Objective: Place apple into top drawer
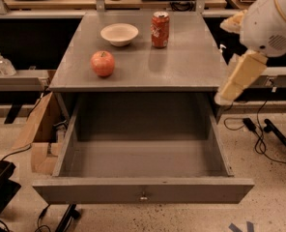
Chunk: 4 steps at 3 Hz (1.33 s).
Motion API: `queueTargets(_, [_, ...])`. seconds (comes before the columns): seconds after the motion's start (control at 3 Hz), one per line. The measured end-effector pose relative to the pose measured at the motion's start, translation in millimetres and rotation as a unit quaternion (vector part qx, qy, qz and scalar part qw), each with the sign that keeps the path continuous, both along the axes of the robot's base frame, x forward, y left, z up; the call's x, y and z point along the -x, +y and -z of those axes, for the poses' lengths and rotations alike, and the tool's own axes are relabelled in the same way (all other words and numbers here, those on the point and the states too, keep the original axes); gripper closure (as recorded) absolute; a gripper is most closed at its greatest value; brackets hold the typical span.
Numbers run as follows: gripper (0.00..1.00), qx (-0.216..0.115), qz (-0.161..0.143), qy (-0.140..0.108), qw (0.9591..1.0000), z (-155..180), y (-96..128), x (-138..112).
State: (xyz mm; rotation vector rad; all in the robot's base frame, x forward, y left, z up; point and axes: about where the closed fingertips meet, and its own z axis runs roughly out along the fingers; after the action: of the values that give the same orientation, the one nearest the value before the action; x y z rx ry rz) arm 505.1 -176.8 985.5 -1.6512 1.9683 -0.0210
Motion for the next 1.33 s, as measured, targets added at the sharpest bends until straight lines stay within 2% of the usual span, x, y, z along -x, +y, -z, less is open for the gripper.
queueTargets(0.33, [0.00, -0.106, -0.023, -0.049, 0.9929, -18.6, 43.0, -58.2])
queueTargets(0.67, [0.00, -0.226, -0.052, -0.072, 0.9701, -18.0, 92.7, -101.4])
queueTargets(1.0, [0.00, -0.343, -0.076, -0.086, 0.9324, -12.6, 142.4, -118.2])
queueTargets(1.33, [0.00, -0.369, -0.089, -0.088, 0.9211, -25.0, 164.4, -115.3])
